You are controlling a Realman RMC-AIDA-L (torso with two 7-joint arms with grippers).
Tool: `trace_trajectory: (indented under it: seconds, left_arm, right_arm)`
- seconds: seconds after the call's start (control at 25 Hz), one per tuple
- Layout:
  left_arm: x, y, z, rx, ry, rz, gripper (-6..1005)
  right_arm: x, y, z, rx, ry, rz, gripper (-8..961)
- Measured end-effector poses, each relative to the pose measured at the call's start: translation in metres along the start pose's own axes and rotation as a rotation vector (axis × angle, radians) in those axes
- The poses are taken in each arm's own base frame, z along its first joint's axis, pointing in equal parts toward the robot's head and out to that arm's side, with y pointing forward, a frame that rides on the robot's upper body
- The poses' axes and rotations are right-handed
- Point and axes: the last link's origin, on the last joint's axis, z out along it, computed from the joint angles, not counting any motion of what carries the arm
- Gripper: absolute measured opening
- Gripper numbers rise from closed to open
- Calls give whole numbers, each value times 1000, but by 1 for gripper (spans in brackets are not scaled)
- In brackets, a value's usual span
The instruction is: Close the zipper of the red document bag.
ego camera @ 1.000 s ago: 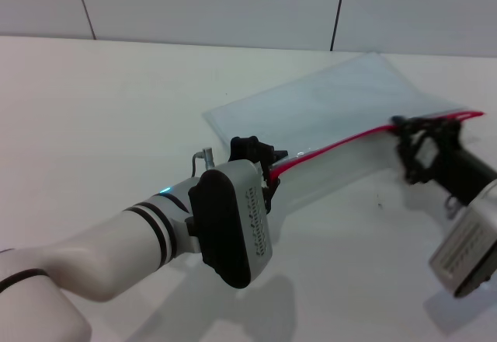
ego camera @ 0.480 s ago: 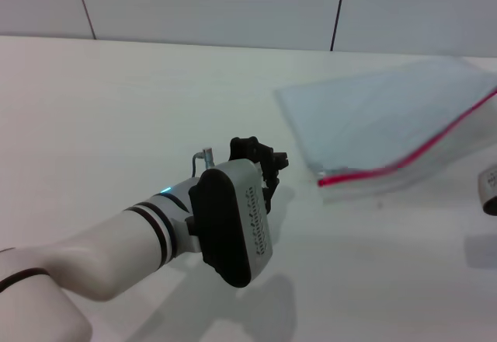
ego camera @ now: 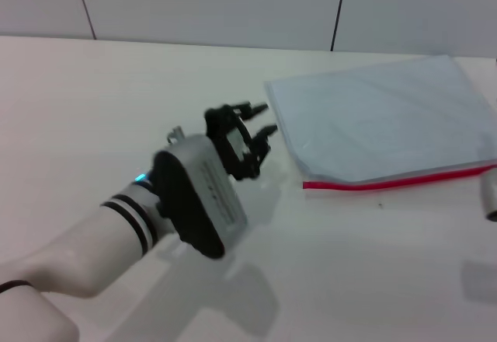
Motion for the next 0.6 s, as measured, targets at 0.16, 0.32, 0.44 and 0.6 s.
trace_trajectory:
  seconds: [0.16, 0.32, 0.44, 0.6]
  left_arm:
    - [-12, -18, -3, 144, 6, -105, 248]
    - [-26, -41, -12, 331, 7, -224, 410]
    - [-33, -53, -20, 436, 31, -319, 525]
    - [-42, -64, -28, 521, 91, -460, 661]
  right_arm:
    - [-4, -13, -9, 62, -75, 220, 396]
    - [-2, -20, -11, 57, -110, 446, 578]
    - [-1, -22, -9, 23, -134, 587, 696]
    - [-7, -20, -8, -30, -176, 674, 817]
